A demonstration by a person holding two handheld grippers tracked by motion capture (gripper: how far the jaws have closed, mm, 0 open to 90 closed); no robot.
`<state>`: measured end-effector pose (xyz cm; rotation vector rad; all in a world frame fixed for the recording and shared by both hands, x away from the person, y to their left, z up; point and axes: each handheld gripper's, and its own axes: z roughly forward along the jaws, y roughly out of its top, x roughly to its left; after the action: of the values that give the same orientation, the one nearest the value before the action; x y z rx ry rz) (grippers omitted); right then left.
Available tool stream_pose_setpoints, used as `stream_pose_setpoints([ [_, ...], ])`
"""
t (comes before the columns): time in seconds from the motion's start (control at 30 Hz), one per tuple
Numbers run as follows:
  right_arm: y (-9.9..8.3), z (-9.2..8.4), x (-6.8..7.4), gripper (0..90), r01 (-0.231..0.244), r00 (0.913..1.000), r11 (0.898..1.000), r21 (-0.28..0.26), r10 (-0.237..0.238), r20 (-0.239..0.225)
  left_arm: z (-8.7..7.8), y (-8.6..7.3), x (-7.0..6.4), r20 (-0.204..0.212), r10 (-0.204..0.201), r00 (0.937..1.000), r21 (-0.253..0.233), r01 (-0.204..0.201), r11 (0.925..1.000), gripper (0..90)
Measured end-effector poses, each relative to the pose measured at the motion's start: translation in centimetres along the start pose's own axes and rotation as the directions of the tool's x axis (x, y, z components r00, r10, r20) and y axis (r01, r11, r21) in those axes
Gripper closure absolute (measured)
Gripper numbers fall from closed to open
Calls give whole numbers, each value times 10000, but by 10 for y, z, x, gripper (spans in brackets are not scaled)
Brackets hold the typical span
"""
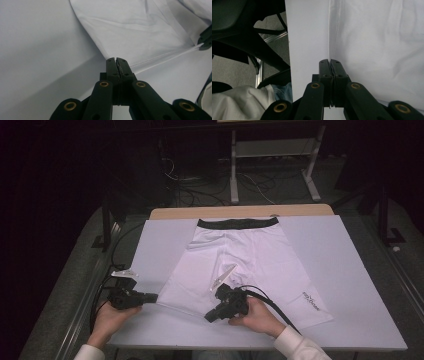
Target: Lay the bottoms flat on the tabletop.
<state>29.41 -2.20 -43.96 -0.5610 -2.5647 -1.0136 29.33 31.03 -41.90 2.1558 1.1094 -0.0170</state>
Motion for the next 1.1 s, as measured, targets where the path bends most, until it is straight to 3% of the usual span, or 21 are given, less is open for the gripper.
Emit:
stream_pose_setpoints([
  [0.4,-7,2,6,869,4,9992,9997,264,6,-407,-3,-16,-11,287,111,9995,216,-117,9997,888],
  [0.73,-14,-3,7,869,1,9983,9988,484,28,-586,6,-21,-19,610,308,9977,557,-342,9979,888],
  [0.97,-18,-3,8,864,-15,9971,9987,500,53,-766,7,-21,-21,493,469,9977,646,-500,9967,885],
  [1.1,-18,-4,9,817,-96,9955,9984,551,147,-934,6,-21,-21,452,581,9973,713,-613,9956,876],
])
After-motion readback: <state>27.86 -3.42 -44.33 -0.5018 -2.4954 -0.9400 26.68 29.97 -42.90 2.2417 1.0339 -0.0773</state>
